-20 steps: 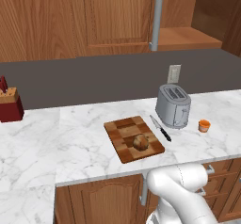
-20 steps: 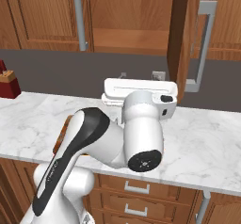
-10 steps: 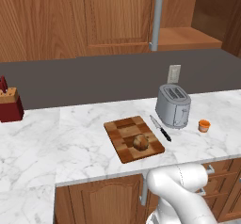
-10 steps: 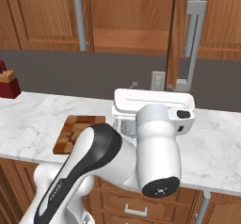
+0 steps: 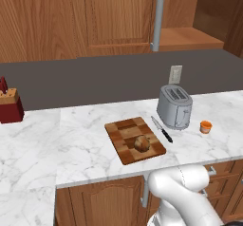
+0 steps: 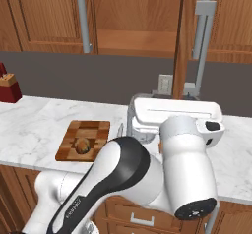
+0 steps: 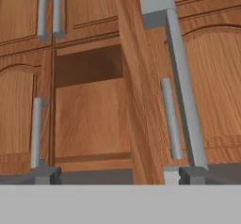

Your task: Pick the bread, place it on the cutting board, pick the jam, place it on the counter, and close the cabinet.

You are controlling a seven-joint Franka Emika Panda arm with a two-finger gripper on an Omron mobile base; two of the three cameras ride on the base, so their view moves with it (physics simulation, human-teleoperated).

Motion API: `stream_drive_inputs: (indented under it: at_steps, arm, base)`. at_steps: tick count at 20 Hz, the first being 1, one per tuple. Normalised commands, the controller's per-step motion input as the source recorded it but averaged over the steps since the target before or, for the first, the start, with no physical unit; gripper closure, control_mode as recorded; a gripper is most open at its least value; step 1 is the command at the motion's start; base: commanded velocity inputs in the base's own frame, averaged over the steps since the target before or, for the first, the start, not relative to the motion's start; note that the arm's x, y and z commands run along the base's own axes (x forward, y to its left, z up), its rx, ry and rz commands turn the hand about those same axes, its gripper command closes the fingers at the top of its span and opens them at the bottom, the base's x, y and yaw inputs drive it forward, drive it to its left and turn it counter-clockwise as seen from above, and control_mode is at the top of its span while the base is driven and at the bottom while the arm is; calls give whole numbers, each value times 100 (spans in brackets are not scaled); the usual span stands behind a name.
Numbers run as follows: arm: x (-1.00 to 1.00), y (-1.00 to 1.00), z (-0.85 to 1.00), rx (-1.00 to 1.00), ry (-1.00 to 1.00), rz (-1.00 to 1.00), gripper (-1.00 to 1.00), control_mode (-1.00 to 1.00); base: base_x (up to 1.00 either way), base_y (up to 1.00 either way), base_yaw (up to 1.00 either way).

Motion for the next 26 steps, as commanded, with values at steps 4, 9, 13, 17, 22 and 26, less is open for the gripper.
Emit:
stream_drive_inputs:
  at_steps: [4, 9, 13, 17, 22, 26]
  arm:
    - [0, -28, 0, 0, 0, 7, -100, -100]
    - [0, -23, 0, 0, 0, 5, -100, -100]
    - [4, -14, 0, 0, 0, 3, -100, -100]
    - [4, -14, 0, 0, 0, 2, -100, -100]
    - [2, -14, 0, 0, 0, 2, -100, -100]
    - [0, -13, 0, 0, 0, 3, -100, -100]
  base:
    - [0, 0, 0]
    - [0, 0, 0]
    - [0, 0, 0]
    - [0, 0, 0]
    - [0, 0, 0]
    - [0, 0, 0]
